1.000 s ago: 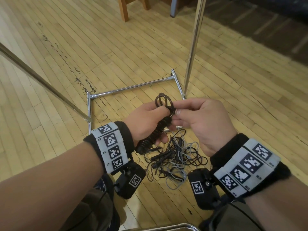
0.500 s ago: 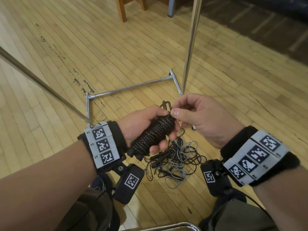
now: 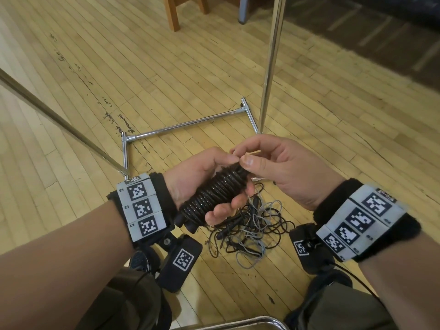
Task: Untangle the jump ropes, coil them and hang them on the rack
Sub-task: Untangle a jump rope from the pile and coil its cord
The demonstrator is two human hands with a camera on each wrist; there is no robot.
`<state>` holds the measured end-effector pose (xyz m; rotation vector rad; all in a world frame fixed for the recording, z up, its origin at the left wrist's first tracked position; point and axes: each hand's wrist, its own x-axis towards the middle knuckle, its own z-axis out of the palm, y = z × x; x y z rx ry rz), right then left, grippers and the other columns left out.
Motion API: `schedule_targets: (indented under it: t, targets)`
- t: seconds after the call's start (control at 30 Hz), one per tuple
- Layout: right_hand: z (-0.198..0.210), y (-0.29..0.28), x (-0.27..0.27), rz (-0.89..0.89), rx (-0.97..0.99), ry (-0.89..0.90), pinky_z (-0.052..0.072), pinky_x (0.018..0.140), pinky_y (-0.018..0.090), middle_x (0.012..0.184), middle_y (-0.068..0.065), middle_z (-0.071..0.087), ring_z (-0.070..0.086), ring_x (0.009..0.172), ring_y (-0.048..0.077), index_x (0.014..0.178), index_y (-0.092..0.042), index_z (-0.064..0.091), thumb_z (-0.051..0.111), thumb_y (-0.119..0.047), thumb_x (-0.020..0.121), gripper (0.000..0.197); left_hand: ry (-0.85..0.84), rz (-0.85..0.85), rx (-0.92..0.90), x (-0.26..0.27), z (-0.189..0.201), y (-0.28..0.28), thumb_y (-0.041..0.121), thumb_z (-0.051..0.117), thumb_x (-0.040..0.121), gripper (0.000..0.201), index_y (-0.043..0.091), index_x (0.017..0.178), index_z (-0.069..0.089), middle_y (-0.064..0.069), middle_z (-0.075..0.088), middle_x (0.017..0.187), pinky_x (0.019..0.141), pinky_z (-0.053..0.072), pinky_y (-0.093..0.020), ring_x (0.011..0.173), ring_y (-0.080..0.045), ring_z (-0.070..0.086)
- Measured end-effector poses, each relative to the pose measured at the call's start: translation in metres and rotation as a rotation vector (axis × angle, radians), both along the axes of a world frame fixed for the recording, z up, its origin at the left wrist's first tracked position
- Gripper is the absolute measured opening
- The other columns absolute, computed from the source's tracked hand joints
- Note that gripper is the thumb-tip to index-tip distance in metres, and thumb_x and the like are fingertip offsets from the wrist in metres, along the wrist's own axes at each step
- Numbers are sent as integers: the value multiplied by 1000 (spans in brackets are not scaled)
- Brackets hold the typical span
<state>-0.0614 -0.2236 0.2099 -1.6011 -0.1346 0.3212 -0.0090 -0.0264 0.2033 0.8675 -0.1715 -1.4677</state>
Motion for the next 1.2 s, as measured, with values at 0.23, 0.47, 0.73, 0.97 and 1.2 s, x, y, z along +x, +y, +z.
schedule_targets:
  t: [0.23, 0.47, 0.73, 0.97, 1.2]
  targets:
    - [1, 4, -1, -69, -68, -84, 57, 82, 57, 103, 28, 68, 62, 95, 52, 93, -14, 69, 65, -16, 97, 6, -61, -28, 58, 1, -1, 3, 25, 64, 80, 42, -3, 109, 52, -14, 66, 73, 41, 48, -21, 46, -17, 62]
    - [-3, 4, -3, -126, -190, -114, 57, 96, 32, 112, -8, 74, 70, 106, 13, 90, -16, 68, 65, -12, 99, 10, -190, 4, 173, 9, 1, 8, 22, 54, 85, 30, 6, 110, 56, -33, 66, 105, 54, 47, -31, 68, -30, 62]
    - [-2, 8, -3, -184, -488, -142, 57, 92, 43, 109, -11, 70, 66, 99, 10, 90, -17, 66, 63, -21, 98, 10, -515, 148, 449, 11, 11, 18, 18, 65, 86, 39, 14, 123, 50, -23, 78, 105, 60, 62, -40, 84, -41, 75]
    - [-4, 11, 3, -287, -525, -91, 56, 87, 32, 105, -16, 70, 66, 93, 3, 89, -26, 67, 63, -26, 100, 11, -1289, 263, 613, -19, 16, 10, 42, 66, 98, 33, 48, 118, 40, 12, 62, 111, 56, 58, -28, 68, -14, 71]
    - [-2, 18, 0, -291, -603, -102, 57, 84, 39, 102, -12, 70, 65, 92, 9, 89, -31, 65, 64, -28, 98, 10, -1249, 267, 704, -21, 16, 5, 39, 69, 95, 18, 45, 108, 59, 16, 68, 107, 56, 61, -33, 66, -13, 71]
